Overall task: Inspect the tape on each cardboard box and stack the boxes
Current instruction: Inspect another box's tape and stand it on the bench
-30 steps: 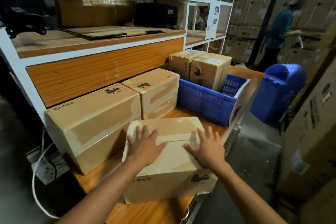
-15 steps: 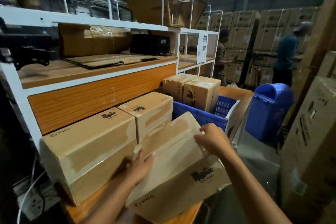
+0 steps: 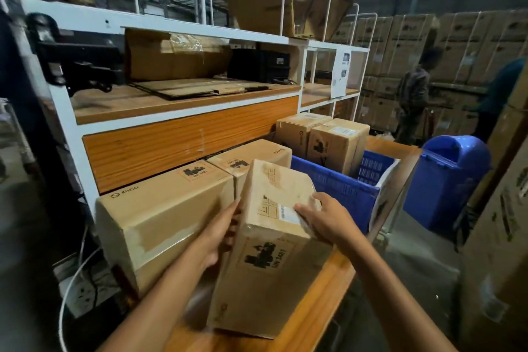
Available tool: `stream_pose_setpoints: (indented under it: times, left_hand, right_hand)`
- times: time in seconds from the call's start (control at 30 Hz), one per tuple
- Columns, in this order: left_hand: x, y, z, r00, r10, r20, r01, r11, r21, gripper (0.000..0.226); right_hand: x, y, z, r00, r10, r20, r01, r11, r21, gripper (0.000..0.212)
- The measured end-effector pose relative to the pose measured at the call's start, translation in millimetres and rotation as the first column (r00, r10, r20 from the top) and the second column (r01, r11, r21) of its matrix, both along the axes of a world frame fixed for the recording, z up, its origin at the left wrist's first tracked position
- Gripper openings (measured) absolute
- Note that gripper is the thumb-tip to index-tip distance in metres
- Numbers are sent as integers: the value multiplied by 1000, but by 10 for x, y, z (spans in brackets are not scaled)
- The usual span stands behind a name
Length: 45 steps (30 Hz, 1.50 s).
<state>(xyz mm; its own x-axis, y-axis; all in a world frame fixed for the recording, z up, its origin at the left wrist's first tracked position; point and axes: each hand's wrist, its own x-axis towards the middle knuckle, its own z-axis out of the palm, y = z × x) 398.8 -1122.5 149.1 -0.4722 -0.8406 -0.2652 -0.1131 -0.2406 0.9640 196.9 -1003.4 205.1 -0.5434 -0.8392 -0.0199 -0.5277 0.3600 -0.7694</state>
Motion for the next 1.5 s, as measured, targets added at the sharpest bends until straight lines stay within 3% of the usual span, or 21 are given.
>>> stream_pose_setpoints:
  times: [0.1, 0.23, 0.33, 0.47, 0.57, 0.67, 0.87, 0.93, 1.07, 1.23, 1.3, 1.4, 1.5]
  left_hand:
    - [22, 109, 125, 999, -39, -31, 38, 998, -54, 48]
    - [105, 149, 217, 998, -61, -23, 54, 967, -250, 20]
    - [179, 72, 325, 997, -57, 49, 74, 866, -495, 48]
    - [52, 12, 593, 910, -132, 392, 376, 657, -653, 56]
    - [-83, -24, 573, 778, -121, 616, 576, 528, -624, 53]
    - [-106, -59, 626, 707, -109, 699, 654, 477, -587, 54]
    - [-269, -122, 963, 698, -96, 710, 647, 509, -567, 74]
    - [-320, -194, 962, 655, -91, 750, 676, 515, -527, 69]
    - [-368, -267, 909, 595, -85, 799, 714, 511, -478, 66]
    - [-419, -343, 1058, 604, -95, 792, 705, 528, -474, 82]
    - [-411, -434, 1044, 566, -96, 819, 730, 520, -443, 85]
    - [-406, -510, 988, 487, -83, 869, 782, 484, -392, 73]
    - [-485, -563, 1100, 488, -91, 868, 788, 474, -394, 60]
  right_hand:
    - [128, -12, 42, 992, 4, -122, -5, 1000, -12, 69]
    - [144, 39, 77, 972, 95, -215, -96, 995, 9, 64]
    - [81, 65, 189, 911, 167, -378, -162, 986, 44, 54]
    - [-53, 26, 454, 807, 398, -436, -349, 918, 190, 49]
    - [-57, -46, 526, 719, 573, -392, -428, 810, 400, 48]
    - [-21, -129, 601, 666, 623, -410, -431, 770, 469, 46]
    - [-42, -362, 844, 691, 630, -354, -427, 751, 504, 67]
    - [-29, -444, 815, 677, 653, -340, -417, 721, 554, 74]
    - [-73, -484, 731, 662, 690, -292, -429, 669, 608, 71]
    - [-63, -608, 910, 626, 710, -323, -412, 653, 635, 68]
    - [-74, -707, 922, 625, 698, -350, -382, 664, 643, 69]
    - [-77, -796, 861, 613, 710, -347, -349, 637, 688, 69]
    - [-92, -872, 919, 610, 697, -377, -341, 661, 669, 60]
